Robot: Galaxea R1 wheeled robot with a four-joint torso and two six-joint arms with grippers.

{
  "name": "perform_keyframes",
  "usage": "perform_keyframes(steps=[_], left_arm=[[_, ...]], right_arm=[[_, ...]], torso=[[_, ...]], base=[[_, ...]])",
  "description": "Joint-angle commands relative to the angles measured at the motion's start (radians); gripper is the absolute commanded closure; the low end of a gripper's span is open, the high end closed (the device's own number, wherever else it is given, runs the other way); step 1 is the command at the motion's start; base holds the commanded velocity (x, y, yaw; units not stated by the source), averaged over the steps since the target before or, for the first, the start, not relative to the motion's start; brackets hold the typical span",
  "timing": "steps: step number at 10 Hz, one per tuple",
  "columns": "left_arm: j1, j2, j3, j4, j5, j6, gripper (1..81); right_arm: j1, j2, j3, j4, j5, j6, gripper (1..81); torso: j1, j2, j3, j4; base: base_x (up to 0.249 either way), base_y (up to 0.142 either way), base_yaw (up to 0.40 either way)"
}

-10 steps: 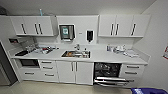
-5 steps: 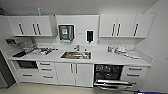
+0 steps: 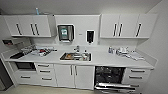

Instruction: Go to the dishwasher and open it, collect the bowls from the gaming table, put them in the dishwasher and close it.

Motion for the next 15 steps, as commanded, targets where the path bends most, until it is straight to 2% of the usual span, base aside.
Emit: perform_keyframes(steps=[1, 15], left_arm=[[-0.035, -0.026, -0.001, 0.005, 0.048, 0.002, 81.1], [-0.033, -0.023, -0.004, -0.003, 0.048, 0.002, 81.1]], right_arm=[[0.037, -0.027, -0.002, -0.007, -0.043, 0.001, 81.1], [0.040, -0.017, -0.015, -0.014, -0.043, 0.001, 81.1]], torso=[[0.001, 0.000, 0.000, 0.000], [0.001, -0.001, 0.000, 0.000]], base=[[0.136, 0.000, 0.000], [0.138, 0.000, 0.000]])
